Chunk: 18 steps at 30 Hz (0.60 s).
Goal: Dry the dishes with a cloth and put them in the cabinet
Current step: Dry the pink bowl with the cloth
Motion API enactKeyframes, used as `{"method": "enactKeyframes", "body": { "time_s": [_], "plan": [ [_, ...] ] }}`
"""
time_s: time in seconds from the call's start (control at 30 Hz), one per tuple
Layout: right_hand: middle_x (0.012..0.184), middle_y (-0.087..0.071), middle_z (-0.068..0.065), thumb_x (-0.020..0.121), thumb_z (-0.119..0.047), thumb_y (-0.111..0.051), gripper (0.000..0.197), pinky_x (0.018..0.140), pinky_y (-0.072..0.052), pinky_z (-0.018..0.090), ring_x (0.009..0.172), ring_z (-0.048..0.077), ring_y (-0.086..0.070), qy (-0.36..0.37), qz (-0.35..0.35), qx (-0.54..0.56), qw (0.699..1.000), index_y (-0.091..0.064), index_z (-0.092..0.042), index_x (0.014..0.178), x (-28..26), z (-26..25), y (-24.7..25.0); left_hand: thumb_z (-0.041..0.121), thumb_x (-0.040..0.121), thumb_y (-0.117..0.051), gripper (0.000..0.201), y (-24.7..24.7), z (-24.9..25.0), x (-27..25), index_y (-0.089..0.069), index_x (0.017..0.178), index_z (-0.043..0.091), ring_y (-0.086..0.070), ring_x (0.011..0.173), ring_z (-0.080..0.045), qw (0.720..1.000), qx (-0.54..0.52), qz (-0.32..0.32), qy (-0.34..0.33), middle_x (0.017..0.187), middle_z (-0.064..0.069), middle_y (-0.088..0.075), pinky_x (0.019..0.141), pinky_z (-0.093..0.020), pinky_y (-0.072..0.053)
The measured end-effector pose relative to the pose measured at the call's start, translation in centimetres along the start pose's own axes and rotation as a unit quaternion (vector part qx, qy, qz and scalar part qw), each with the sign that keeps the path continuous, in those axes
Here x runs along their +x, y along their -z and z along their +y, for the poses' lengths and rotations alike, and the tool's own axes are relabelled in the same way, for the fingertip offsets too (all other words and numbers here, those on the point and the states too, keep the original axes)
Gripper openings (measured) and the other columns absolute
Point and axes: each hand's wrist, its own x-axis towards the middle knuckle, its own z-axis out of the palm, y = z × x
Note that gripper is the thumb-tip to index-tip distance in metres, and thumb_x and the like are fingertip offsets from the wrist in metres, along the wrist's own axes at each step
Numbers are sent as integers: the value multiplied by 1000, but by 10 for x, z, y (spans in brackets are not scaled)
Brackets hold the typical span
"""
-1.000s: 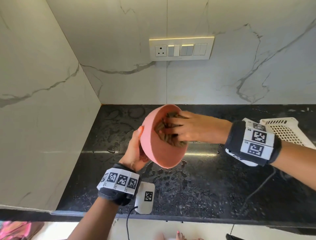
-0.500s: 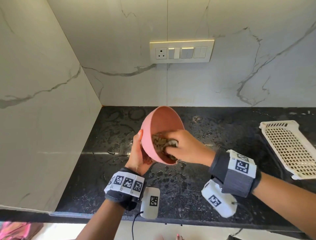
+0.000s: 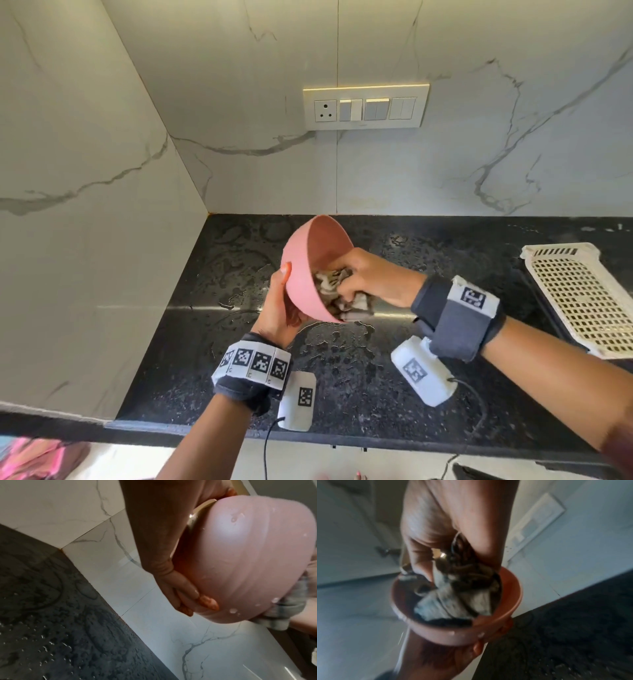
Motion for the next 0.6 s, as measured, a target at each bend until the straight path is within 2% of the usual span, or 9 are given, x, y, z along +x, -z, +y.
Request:
{"method": "enactKeyframes", "body": {
  "time_s": [0.07,0.1,0.13,0.2,0.27,0.33,0.43,0.5,0.6],
  "plan": [
    [91,-71,11,59,-7,-57,32,71,-55,28,82,21,-66,-17,-47,161,986,-67,-5,89,-8,3,15,73,44,-73,106,2,0,-2,-51,127,11,-61,107,-32,1000,8,6,-1,122,-18,-62,76,-43,-55],
    [94,-72,7,61,-10,-63,34,74,-56,29,87,22,-67,-15,-63,215,975,-68,-8,94,-11,3,19,74,45,-73,108,1,1,-2,-48,130,11,-60,109,-34,1000,5,15,-2,124,-19,-59,77,-46,-55],
    [96,-72,4,60,-11,-72,37,76,-56,29,90,22,-68,-4,-65,218,974,-68,-12,97,-14,3,21,74,45,-72,110,0,2,-2,-46,132,12,-59,110,-36,1000,5,23,-1,125,-20,-59,79,-48,-54],
    [87,-74,-2,53,-4,-84,42,75,-55,28,85,14,-70,16,-3,109,994,-69,-16,91,-13,5,16,74,48,-71,109,-4,1,0,-44,134,13,-60,109,-36,999,21,28,7,122,-18,-61,82,-52,-53],
    [75,-73,-7,59,8,-80,34,72,-54,26,75,9,-70,15,62,40,997,-69,-15,82,-11,6,14,71,53,-71,102,-6,0,0,-44,134,14,-59,110,-37,999,40,7,22,123,-18,-60,82,-57,-51],
    [75,-73,-4,61,11,-76,32,73,-56,28,74,12,-70,2,38,29,999,-69,-11,83,-13,4,22,66,56,-74,101,-7,2,-1,-40,135,14,-58,112,-39,998,49,-2,42,128,-20,-56,79,-55,-52],
    [86,-74,4,53,-7,-78,39,70,-56,29,83,21,-70,-11,-34,110,993,-68,-9,91,-21,-1,35,64,57,-74,95,-15,7,-2,-44,133,14,-60,109,-37,998,41,-33,33,126,-19,-57,77,-53,-52],
    [89,-73,3,55,-5,-79,40,69,-54,26,86,20,-69,-7,-22,129,991,-68,-9,93,-22,-8,31,66,58,-71,91,-21,9,-1,-48,130,15,-59,109,-38,999,33,-30,17,123,-19,-60,82,-62,-49],
    [87,-72,5,59,6,-82,37,72,-54,22,79,11,-67,20,103,32,994,-68,-2,93,-21,-12,14,64,70,-65,86,-24,3,1,-42,135,12,-55,111,-48,1000,28,-1,-6,126,-24,-56,87,-79,-30]
  ]
}}
